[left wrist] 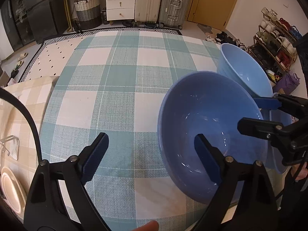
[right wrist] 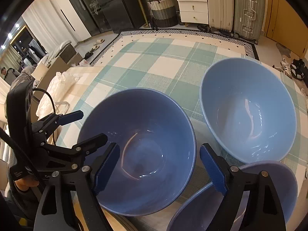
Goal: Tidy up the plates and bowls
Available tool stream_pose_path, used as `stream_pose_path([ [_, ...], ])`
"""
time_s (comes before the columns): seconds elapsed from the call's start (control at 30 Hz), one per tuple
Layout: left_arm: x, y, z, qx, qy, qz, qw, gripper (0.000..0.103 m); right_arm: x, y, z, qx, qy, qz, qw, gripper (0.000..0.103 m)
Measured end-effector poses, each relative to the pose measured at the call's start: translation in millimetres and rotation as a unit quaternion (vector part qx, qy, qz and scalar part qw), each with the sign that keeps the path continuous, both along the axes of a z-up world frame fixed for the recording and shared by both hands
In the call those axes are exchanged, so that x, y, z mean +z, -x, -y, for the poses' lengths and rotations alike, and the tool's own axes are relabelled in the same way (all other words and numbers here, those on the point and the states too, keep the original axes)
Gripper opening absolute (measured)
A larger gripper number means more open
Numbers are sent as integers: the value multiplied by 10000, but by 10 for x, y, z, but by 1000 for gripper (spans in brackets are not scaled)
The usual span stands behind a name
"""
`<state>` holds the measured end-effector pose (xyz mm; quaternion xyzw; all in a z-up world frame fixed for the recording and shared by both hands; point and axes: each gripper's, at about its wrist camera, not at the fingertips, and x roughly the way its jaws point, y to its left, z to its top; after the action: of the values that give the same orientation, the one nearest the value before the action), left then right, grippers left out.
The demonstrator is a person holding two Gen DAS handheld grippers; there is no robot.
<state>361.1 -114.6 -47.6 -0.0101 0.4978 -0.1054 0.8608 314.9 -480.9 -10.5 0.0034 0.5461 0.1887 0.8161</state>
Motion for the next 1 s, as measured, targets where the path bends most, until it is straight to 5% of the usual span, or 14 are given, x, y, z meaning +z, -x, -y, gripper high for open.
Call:
stream_pose_path([
  [0.6, -164, 8, 70, -348, 148, -226, 9990, 14, -138, -85, -59, 43, 303, -117, 9995, 45],
  [1.0, -164, 77, 57, -393, 15, -70, 9992, 7, -140, -44, -65, 0, 292, 7, 9996, 33],
])
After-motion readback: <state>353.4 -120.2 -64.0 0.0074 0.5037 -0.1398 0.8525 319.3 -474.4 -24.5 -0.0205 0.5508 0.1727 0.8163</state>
